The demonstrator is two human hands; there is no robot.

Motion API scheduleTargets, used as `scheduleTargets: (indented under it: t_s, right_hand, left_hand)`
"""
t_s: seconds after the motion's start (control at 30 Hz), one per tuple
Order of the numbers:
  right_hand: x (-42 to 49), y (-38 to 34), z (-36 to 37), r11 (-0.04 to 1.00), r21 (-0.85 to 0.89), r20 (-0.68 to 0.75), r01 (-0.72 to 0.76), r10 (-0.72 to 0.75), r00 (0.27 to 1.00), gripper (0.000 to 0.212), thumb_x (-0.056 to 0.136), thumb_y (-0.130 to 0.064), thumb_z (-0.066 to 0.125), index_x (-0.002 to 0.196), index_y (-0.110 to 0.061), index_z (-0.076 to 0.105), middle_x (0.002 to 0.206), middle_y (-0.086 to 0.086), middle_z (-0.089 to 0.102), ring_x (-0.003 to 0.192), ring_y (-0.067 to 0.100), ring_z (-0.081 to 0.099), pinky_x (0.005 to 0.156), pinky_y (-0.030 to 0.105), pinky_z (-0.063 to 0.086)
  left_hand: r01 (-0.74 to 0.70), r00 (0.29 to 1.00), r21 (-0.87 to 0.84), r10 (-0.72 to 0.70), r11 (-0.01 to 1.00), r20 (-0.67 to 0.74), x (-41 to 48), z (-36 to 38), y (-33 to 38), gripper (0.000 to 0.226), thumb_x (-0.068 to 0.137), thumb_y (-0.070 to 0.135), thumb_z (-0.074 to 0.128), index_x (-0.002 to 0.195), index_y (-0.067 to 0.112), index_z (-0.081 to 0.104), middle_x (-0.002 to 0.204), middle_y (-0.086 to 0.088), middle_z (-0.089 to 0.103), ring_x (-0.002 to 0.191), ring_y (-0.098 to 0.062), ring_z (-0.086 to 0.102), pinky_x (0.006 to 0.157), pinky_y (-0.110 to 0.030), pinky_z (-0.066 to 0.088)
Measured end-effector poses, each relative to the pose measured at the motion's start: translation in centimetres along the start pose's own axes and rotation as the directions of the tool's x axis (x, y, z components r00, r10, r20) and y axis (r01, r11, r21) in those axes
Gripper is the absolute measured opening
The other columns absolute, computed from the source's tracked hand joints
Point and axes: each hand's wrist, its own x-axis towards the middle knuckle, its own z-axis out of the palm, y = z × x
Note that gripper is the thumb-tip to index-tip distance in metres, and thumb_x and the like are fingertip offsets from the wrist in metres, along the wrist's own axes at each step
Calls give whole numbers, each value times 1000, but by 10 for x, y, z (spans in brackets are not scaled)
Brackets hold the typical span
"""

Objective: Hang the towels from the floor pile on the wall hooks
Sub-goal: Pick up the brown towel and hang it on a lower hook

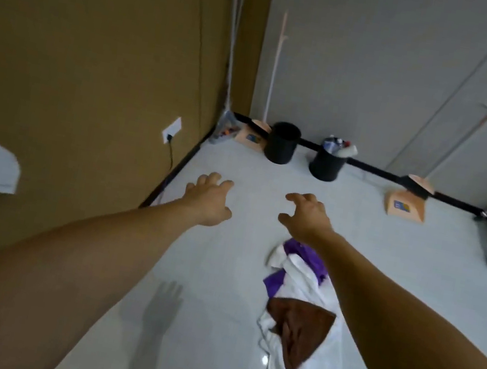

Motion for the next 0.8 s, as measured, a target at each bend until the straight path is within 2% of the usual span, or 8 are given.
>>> scheduleTargets:
  t_s: [0.17, 0.37, 0.47, 0.57, 0.67, 0.73, 0.8]
  right_hand:
    - [-37, 144, -12, 964, 56, 21, -261, 260, 965, 56, 91, -38, 59, 143, -24, 43, 145, 12, 40, 129, 35, 41, 104, 42, 40]
    - [-58, 271, 10, 899, 130, 123, -419, 404, 906, 54, 91, -37, 57, 142, -23, 44, 139, 12, 45, 120, 31, 50, 98, 38, 42]
    - [-55, 311, 43, 869, 154, 164, -470, 447, 879, 51, 91, -37, 57, 139, -23, 47, 138, 9, 46, 119, 29, 51, 97, 38, 44]
    - [-46, 339, 96, 835, 169, 267, -524, 473, 840, 48, 92, -41, 55, 136, -22, 49, 135, 9, 49, 117, 29, 53, 98, 38, 45]
    - [-30, 359, 166, 817, 176, 356, -550, 468, 809, 50, 93, -49, 50, 134, -19, 51, 127, 10, 55, 113, 29, 56, 95, 36, 46]
    - [-17, 371, 221, 796, 200, 380, -571, 475, 794, 50, 92, -54, 48, 123, -15, 57, 115, 10, 60, 106, 30, 58, 89, 38, 49]
    - [2, 384, 285, 771, 195, 433, -606, 487, 759, 46, 93, -53, 49, 117, -15, 58, 111, 9, 60, 100, 29, 60, 87, 38, 51]
  left_hand:
    - [-190, 976, 9, 188, 982, 107, 35, 44, 132, 72, 87, 40, 55, 149, 27, 21, 155, -6, 16, 138, -30, 21, 109, -45, 27]
    - [-260, 932, -19, 256, 965, 256, 75, 122, 241, 67, 85, 41, 57, 145, 26, 31, 147, -7, 33, 131, -29, 34, 102, -41, 35]
    - [-248, 910, -47, 249, 968, 332, 91, 171, 261, 64, 85, 41, 55, 143, 25, 35, 145, -7, 37, 128, -30, 38, 101, -42, 38]
    - [-184, 895, -70, 197, 980, 401, 107, 229, 260, 61, 86, 40, 53, 143, 24, 38, 143, -7, 40, 127, -28, 41, 101, -41, 40]
    - [-100, 890, -96, 133, 990, 436, 132, 299, 246, 51, 89, 35, 53, 137, 20, 45, 137, -7, 46, 121, -26, 47, 96, -36, 42]
    - [-81, 876, -99, 118, 992, 467, 154, 351, 234, 51, 90, 35, 53, 138, 19, 44, 137, -7, 46, 122, -25, 47, 97, -35, 41]
    - [-67, 861, -101, 108, 993, 497, 181, 409, 221, 53, 90, 37, 55, 139, 19, 43, 137, -8, 46, 121, -25, 48, 98, -35, 42]
